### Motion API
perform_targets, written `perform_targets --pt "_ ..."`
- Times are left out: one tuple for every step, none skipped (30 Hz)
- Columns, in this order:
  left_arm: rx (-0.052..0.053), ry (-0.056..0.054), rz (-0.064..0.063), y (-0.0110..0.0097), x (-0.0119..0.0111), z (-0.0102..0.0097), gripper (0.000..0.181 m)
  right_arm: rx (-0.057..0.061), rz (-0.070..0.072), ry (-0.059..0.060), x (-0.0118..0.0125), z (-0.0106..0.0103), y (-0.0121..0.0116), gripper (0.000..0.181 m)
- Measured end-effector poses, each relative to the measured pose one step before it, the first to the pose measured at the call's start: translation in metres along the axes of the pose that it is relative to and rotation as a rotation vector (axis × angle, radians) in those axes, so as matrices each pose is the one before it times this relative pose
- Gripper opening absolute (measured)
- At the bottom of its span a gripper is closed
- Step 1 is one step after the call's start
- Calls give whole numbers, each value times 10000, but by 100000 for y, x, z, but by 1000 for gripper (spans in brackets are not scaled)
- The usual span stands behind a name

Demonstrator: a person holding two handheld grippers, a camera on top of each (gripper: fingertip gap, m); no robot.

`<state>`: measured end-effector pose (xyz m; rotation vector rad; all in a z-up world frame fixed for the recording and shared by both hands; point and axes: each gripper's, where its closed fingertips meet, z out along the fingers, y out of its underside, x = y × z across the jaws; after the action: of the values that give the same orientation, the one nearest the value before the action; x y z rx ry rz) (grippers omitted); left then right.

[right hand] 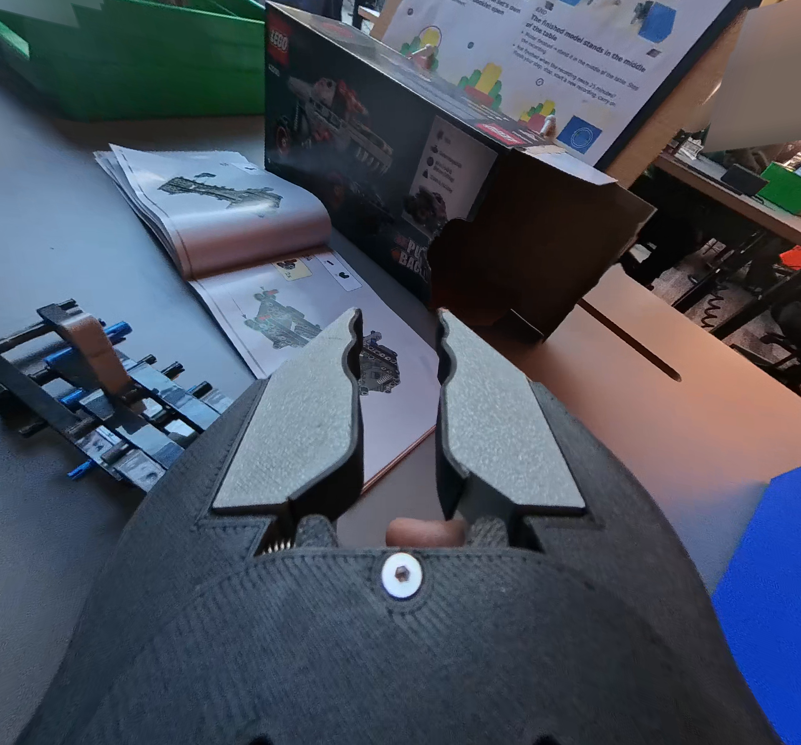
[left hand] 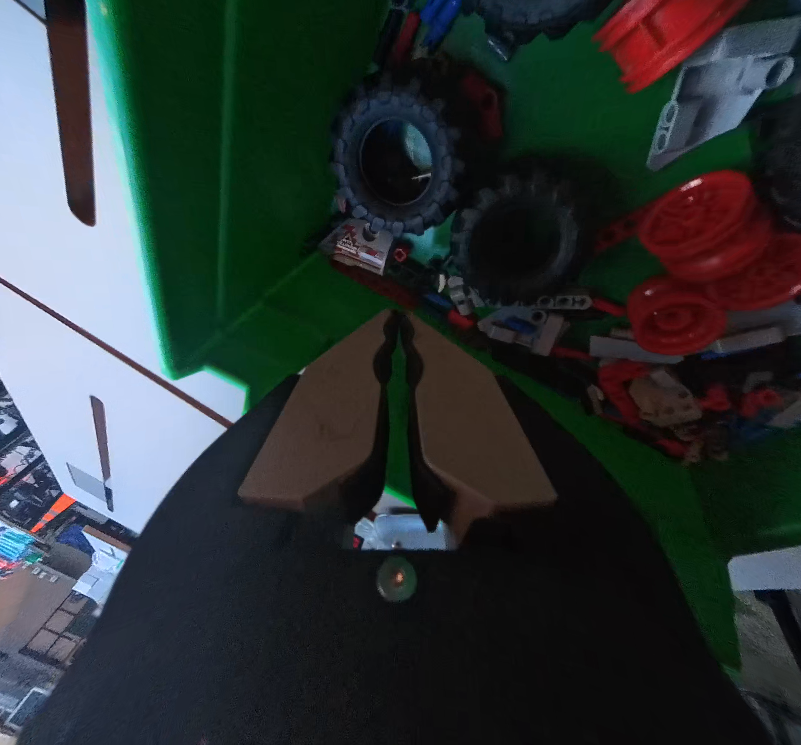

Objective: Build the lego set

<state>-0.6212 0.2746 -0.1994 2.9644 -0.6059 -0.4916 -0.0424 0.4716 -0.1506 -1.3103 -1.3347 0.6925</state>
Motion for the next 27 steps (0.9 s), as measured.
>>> perform_targets --pt "-207 161 -134 -99 264 445 2 5 -95 2 -148 33 -72 29" --pt "-305 171 -260 35 225 618 10 42 -29 -34 -180 28 -129 29" --pt "-253 201 -254 2 237 669 8 52 11 -59 -180 30 -133 29" --pt "-191 168 -223 21 160 676 6 43 13 -53 -165 20 -105 29" --pt "-43 203 -186 -202 207 501 4 18 -11 -37 -127 4 -71 29" --pt "-15 3 -199 -155 -149 285 6 10 -27 -2 -52 8 -37 29" --pt "101 -31 -140 -231 -197 18 6 18 -16 0 -41 -14 -46 29" --pt "86 -7 -30 -148 -89 -4 6 15 1 -19 -51 -9 -34 29" --pt "48 60 96 -17 88 57 6 3 0 -7 -2 -12 -20 29" --pt "71 -45 93 -12 -19 19 6 15 -2 11 34 -27 -50 28" --pt "101 0 90 -51 21 -18 6 36 8 4 20 -31 -73 28" --pt "24 27 39 -28 -4 0 6 44 17 1 32 -23 -89 28" --pt "-15 35 36 -25 -5 9 6 32 22 -5 14 -27 -54 28" --pt "-29 20 98 -13 -8 -6 6 24 17 -1 17 -36 -55 28" --pt "-45 -16 83 -5 -7 -9 6 26 -1 2 -10 -33 -61 28" --pt "-51 -56 74 49 3 -39 5 14 -16 6 -13 -37 -51 28" --pt "-92 -37 100 155 85 -161 0 2 -29 19 0 -36 -31 28" --pt "120 106 0 -103 278 -207 0 13 -29 27 15 -48 -41 28" --pt "194 73 -52 -153 228 -251 0 29 -10 3 -8 -43 -65 28" --pt "135 9 -9 -2 118 -228 0 29 8 -20 -25 -19 -73 28" --pt "-24 10 29 267 91 -43 0 13 4 -20 -17 -9 -53 28" --pt "-42 -63 -16 241 -94 137 0 0 -8 -14 -20 3 -24 28" --pt "172 -71 -139 -203 -185 124 0 -2 -16 -24 -63 16 -25 28" --pt "63 -353 -206 -62 -724 66 0 2 -28 -19 -78 13 -28 28" --pt "175 44 -234 -246 -143 -51 0 -1 -34 7 -42 6 -3 28" --pt "203 176 -197 -268 66 -78 0 -16 -19 8 -39 14 39 28" --pt "118 157 -123 -122 88 -17 2 -23 3 -9 -41 18 58 28"
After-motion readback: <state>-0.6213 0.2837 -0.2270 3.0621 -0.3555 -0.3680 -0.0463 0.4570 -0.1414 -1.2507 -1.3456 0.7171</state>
